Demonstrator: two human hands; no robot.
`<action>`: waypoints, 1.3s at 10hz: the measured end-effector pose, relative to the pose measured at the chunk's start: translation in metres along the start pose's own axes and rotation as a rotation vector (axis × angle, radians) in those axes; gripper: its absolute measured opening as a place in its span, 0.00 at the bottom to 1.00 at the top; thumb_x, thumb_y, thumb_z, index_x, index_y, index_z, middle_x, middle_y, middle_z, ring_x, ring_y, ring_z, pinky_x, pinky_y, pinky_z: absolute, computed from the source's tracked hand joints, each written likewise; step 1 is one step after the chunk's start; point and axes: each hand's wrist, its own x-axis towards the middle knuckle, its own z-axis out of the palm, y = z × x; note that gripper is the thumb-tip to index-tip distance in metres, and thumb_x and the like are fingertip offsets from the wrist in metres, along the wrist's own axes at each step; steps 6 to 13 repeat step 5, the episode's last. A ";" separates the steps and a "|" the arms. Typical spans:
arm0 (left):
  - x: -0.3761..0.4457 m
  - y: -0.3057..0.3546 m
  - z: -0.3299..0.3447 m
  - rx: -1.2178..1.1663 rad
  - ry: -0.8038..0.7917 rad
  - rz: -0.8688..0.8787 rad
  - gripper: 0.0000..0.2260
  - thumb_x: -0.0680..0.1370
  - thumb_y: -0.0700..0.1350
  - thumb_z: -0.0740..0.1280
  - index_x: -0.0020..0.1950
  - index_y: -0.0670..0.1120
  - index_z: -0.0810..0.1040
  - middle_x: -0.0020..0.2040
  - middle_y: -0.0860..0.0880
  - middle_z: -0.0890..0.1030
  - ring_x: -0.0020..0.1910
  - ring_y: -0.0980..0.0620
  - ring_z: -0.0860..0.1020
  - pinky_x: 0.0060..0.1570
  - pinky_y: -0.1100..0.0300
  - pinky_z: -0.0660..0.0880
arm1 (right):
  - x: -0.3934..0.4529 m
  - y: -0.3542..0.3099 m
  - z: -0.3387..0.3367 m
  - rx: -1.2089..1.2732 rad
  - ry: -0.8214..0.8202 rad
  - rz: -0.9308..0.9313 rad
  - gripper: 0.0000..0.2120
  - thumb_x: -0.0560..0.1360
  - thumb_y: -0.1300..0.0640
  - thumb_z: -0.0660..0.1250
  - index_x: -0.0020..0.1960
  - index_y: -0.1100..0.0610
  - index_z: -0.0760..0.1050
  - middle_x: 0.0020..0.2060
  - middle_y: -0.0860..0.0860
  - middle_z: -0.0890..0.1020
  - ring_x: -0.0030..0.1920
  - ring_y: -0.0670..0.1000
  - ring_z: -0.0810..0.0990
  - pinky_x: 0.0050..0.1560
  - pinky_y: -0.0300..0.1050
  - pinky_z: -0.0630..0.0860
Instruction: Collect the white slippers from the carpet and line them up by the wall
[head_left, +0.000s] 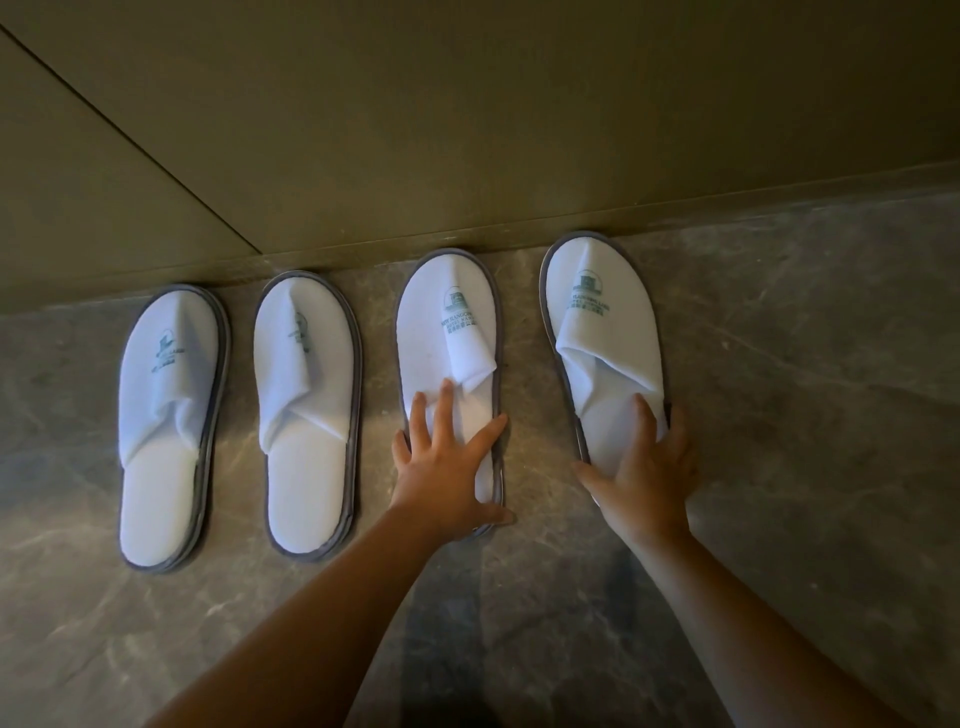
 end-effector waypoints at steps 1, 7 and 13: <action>0.001 -0.001 0.001 0.005 0.003 0.004 0.42 0.62 0.67 0.67 0.69 0.64 0.45 0.73 0.47 0.31 0.71 0.36 0.33 0.68 0.33 0.46 | 0.000 0.000 0.004 -0.013 -0.001 0.000 0.45 0.63 0.48 0.73 0.71 0.52 0.50 0.73 0.62 0.50 0.69 0.64 0.54 0.67 0.62 0.58; -0.027 0.020 -0.062 -0.103 0.193 0.193 0.34 0.68 0.66 0.61 0.70 0.57 0.53 0.76 0.50 0.43 0.74 0.43 0.44 0.68 0.47 0.40 | -0.017 -0.019 -0.051 0.093 0.049 -0.362 0.35 0.66 0.44 0.69 0.68 0.52 0.60 0.70 0.54 0.64 0.68 0.53 0.63 0.64 0.52 0.67; -0.027 0.020 -0.062 -0.103 0.193 0.193 0.34 0.68 0.66 0.61 0.70 0.57 0.53 0.76 0.50 0.43 0.74 0.43 0.44 0.68 0.47 0.40 | -0.017 -0.019 -0.051 0.093 0.049 -0.362 0.35 0.66 0.44 0.69 0.68 0.52 0.60 0.70 0.54 0.64 0.68 0.53 0.63 0.64 0.52 0.67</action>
